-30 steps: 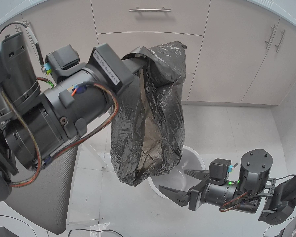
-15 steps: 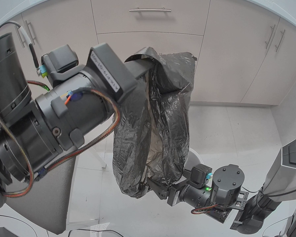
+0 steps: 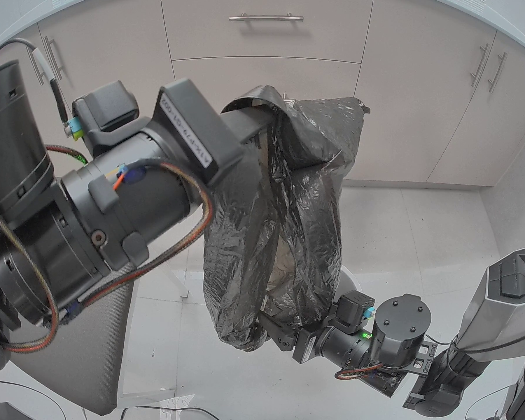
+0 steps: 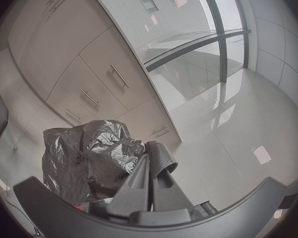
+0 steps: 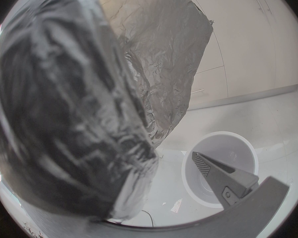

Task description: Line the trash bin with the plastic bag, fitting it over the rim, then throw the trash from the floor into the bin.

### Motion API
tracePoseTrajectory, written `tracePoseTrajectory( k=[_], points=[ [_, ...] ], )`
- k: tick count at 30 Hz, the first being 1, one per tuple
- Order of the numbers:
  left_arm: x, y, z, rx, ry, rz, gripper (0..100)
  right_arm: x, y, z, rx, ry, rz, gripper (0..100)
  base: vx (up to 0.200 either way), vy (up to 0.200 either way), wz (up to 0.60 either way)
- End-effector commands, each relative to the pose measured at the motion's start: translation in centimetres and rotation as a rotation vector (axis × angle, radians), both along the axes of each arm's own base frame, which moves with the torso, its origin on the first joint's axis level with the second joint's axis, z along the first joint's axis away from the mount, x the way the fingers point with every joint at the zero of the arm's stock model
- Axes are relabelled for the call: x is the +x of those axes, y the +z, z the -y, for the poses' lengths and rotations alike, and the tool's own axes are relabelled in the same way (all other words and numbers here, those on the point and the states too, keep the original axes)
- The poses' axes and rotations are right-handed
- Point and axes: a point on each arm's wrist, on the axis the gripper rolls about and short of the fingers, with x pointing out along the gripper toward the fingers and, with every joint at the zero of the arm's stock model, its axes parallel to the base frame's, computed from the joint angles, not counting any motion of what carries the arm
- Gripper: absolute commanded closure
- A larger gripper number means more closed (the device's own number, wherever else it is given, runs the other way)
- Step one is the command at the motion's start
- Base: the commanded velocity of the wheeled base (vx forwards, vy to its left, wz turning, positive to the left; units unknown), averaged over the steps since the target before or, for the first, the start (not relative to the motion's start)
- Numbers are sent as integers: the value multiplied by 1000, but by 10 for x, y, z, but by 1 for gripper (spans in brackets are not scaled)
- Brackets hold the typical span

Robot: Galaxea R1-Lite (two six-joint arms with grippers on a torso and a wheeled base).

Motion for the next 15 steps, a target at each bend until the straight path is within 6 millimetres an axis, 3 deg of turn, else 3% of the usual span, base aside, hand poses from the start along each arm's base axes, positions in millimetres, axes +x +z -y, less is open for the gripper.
tracePoseTrajectory(
  k=[1,15],
  points=[
    [-1,1,-1,-4,1,3,100,0,1,0,2,0,2,100,0,0,0],
    [-1,-1,-1,1,-3,-3,100,1,2,5,-14,-27,11,100,0,0,0]
  ],
)
